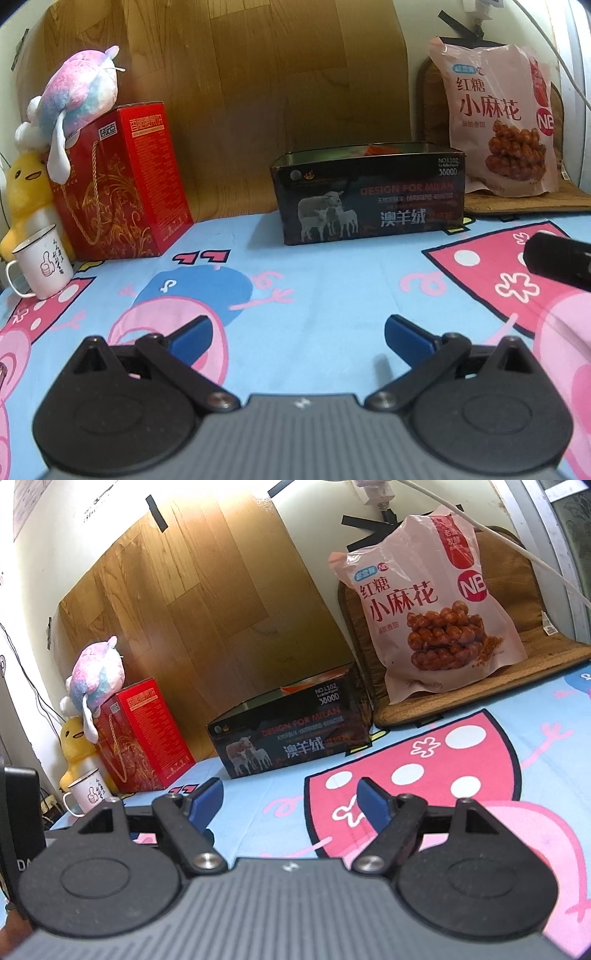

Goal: Organize snacks

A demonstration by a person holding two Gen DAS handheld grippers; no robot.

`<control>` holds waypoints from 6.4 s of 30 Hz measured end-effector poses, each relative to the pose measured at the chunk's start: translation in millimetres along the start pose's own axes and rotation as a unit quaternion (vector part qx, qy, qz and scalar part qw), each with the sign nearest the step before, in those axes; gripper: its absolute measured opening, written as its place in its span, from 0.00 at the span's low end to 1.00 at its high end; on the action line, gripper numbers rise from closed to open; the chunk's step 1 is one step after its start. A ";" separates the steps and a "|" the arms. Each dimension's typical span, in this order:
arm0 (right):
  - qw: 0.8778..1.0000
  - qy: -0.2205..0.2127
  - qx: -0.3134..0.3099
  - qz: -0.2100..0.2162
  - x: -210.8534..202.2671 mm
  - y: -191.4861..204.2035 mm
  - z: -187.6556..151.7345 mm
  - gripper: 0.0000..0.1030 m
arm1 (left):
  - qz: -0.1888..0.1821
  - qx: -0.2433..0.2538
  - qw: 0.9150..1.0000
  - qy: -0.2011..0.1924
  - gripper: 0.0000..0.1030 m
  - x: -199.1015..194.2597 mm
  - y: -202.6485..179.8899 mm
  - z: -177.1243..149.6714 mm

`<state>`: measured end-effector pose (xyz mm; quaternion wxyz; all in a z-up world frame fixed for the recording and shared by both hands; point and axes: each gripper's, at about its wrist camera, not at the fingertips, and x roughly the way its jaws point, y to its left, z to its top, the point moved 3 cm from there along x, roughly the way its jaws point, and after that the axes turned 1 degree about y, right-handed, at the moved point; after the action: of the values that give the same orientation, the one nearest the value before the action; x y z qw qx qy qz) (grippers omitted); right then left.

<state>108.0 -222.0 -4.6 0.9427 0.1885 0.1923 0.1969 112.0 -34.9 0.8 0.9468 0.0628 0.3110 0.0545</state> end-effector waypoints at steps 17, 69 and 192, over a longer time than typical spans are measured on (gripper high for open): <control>1.000 0.000 -0.001 0.000 -0.2 -0.1 0.0 0.80 | 0.001 -0.002 1.000 -0.003 1.00 -0.9 1.5 -1.8; 1.000 0.001 0.000 -0.002 0.8 1.2 -0.3 0.80 | 0.033 -0.027 0.999 -0.020 1.00 -5.2 11.5 -2.7; 1.000 0.003 -0.001 -0.002 2.0 1.5 0.0 0.81 | 0.017 -0.030 0.999 0.004 1.00 -3.2 14.0 -5.9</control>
<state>109.3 -219.8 -4.6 0.9427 0.1867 0.1956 0.1953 105.0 -21.0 0.0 0.9458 0.0398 0.3122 0.0797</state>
